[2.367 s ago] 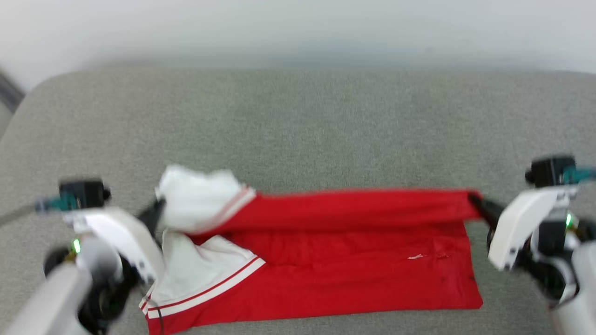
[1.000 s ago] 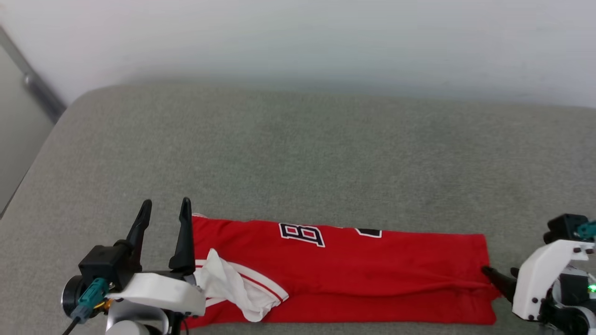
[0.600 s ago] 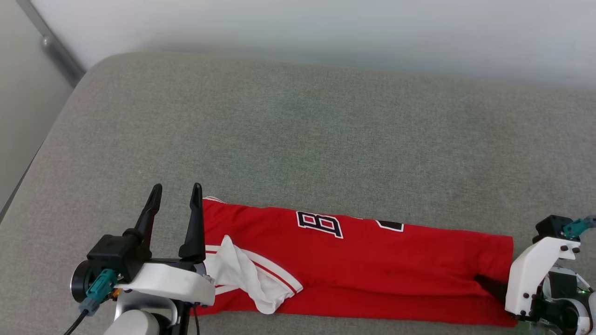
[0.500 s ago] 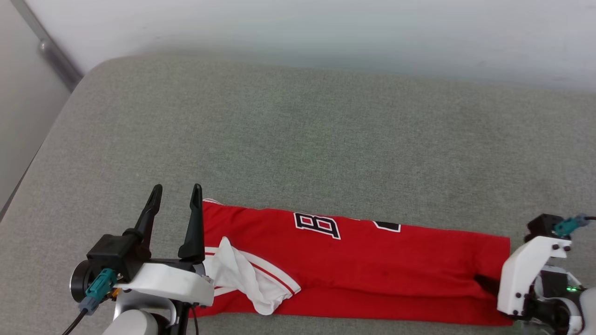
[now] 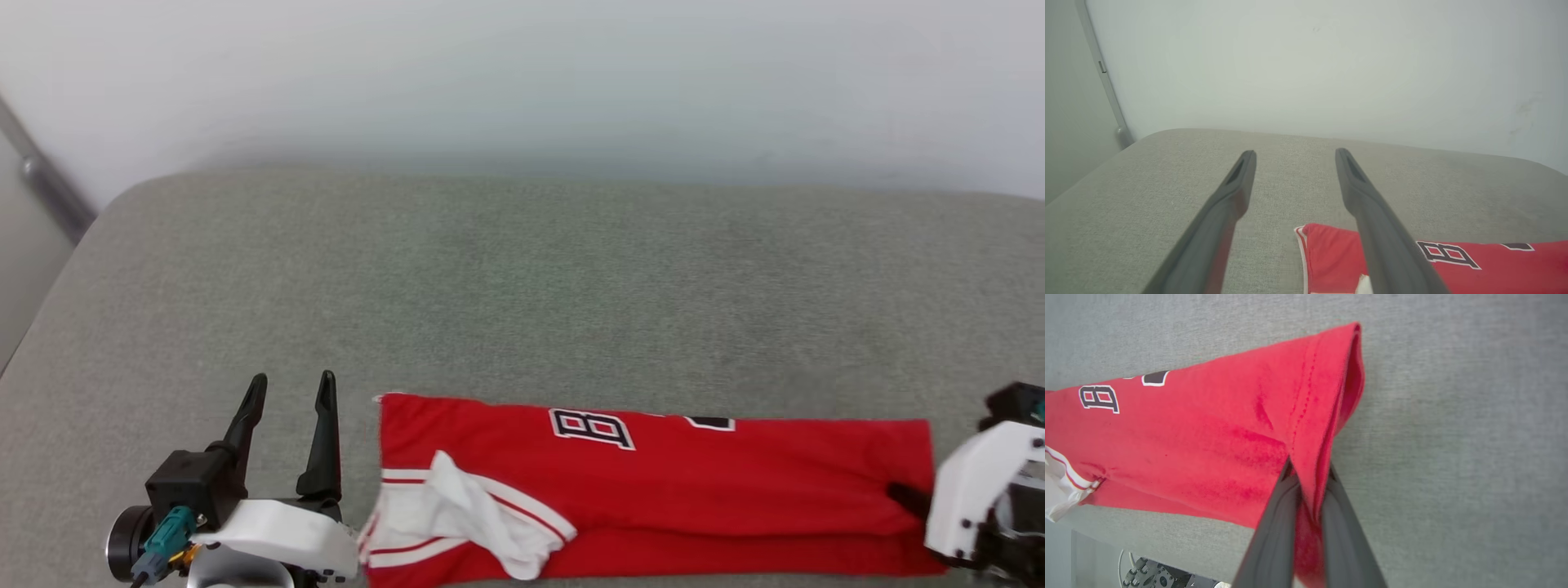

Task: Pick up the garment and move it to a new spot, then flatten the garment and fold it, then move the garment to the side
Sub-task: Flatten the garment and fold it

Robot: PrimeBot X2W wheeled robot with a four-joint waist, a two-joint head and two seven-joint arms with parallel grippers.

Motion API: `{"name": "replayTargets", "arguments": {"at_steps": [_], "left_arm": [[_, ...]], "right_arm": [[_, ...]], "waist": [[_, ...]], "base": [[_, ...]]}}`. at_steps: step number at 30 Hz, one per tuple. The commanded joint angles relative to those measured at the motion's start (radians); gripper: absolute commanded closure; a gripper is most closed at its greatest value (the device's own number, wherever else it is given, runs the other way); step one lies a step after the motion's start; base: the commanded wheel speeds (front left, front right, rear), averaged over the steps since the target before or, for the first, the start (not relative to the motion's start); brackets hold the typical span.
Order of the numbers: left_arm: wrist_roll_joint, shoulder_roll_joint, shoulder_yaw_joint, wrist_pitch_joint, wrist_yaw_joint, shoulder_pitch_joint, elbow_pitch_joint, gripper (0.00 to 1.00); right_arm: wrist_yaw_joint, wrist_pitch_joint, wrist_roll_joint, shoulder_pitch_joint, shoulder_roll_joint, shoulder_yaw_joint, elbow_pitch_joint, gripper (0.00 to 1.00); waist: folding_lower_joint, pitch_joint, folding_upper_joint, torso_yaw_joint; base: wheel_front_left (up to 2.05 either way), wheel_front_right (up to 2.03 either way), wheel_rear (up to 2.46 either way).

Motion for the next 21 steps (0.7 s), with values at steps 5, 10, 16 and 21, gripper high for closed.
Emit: {"name": "replayTargets", "arguments": {"at_steps": [5,10,16,21], "left_arm": [[0.000,0.014,0.001,0.009,0.011,0.025,-0.016,0.00],[0.000,0.021,0.000,0.015,0.015,0.033,-0.027,0.00],[0.006,0.025,-0.011,0.024,0.014,0.024,-0.030,0.00],[0.007,0.021,-0.025,0.036,0.008,0.005,-0.023,0.00]], "right_arm": [[-0.001,0.021,-0.052,0.043,-0.010,-0.144,-0.017,1.00],[-0.001,0.091,-0.045,0.043,0.068,-0.276,-0.059,1.00],[-0.001,0.253,0.117,0.002,0.183,-0.323,-0.088,1.00],[-0.001,0.297,0.537,-0.038,0.202,-0.180,0.017,1.00]], "waist": [[-0.0001,-0.021,0.0000,-0.040],[-0.0001,-0.018,0.0000,-0.054],[-0.0001,-0.019,0.0000,-0.051],[-0.0001,-0.020,0.0000,-0.027]], "base": [[0.00,0.00,0.00],[0.00,0.00,0.00],[0.00,0.00,0.00],[0.00,0.00,0.00]]}}
